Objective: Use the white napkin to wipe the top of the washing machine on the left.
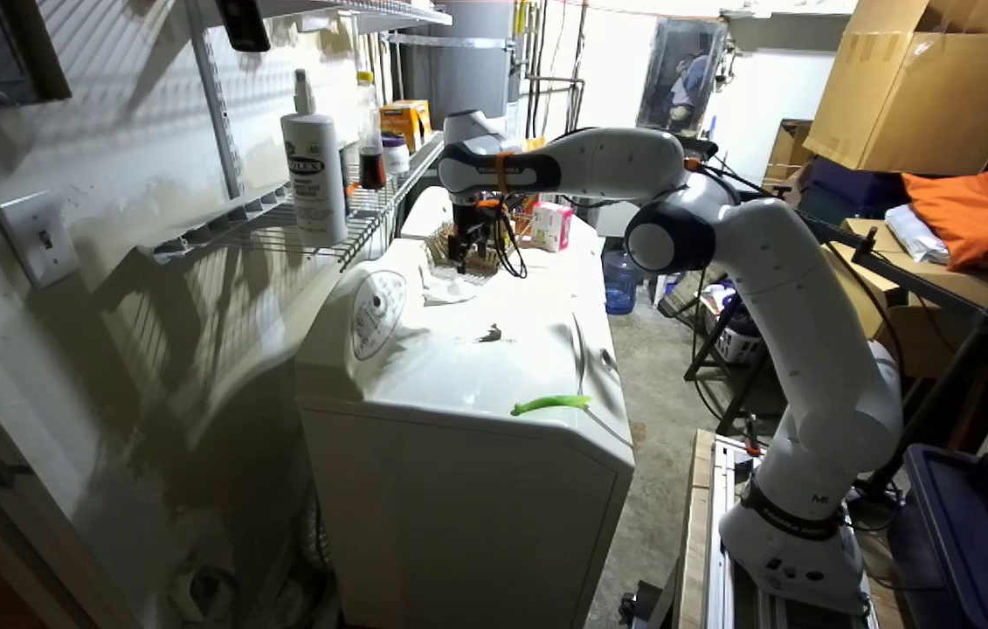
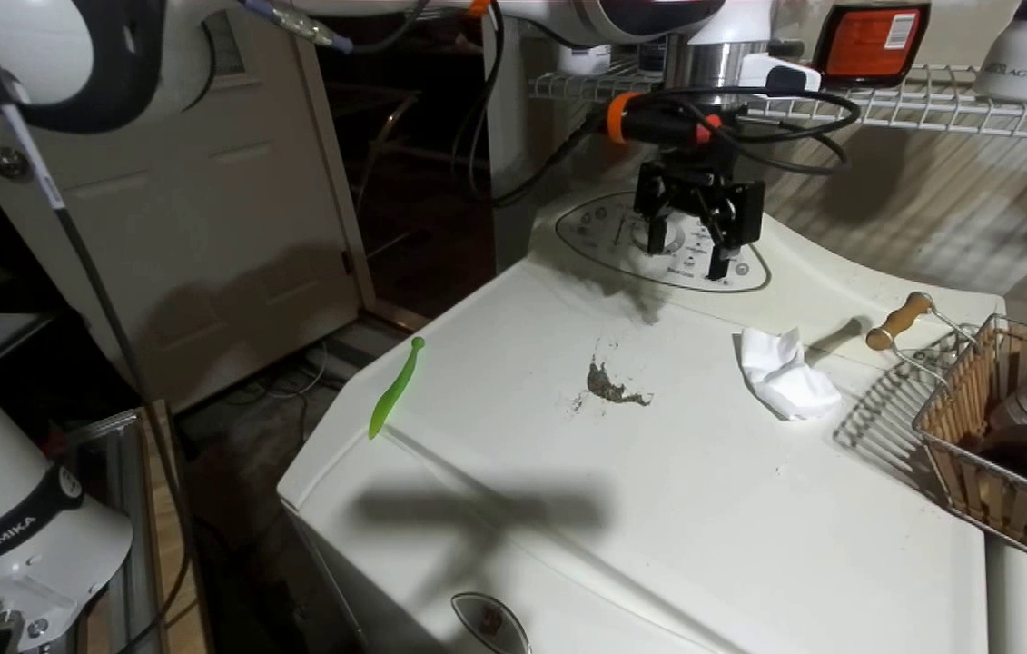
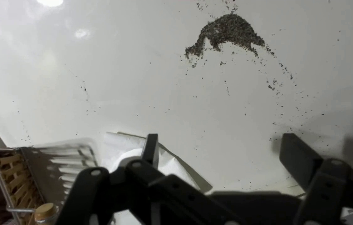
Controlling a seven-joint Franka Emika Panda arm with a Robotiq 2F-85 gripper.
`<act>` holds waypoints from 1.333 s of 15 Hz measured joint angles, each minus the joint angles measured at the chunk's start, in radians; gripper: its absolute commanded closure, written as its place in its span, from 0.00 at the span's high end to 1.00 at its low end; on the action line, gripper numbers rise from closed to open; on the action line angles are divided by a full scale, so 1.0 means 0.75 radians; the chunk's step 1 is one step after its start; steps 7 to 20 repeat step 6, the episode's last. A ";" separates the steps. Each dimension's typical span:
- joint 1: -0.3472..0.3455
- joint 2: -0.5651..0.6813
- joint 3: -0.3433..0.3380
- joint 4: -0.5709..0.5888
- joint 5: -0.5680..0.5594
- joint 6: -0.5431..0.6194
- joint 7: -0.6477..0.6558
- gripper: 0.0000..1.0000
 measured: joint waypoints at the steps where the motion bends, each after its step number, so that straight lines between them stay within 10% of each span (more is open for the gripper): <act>1: 0.002 -0.041 0.000 -0.053 -0.002 0.020 -0.030 1.00; 20: 0.000 -0.096 0.002 -0.123 -0.001 0.023 -0.058 1.00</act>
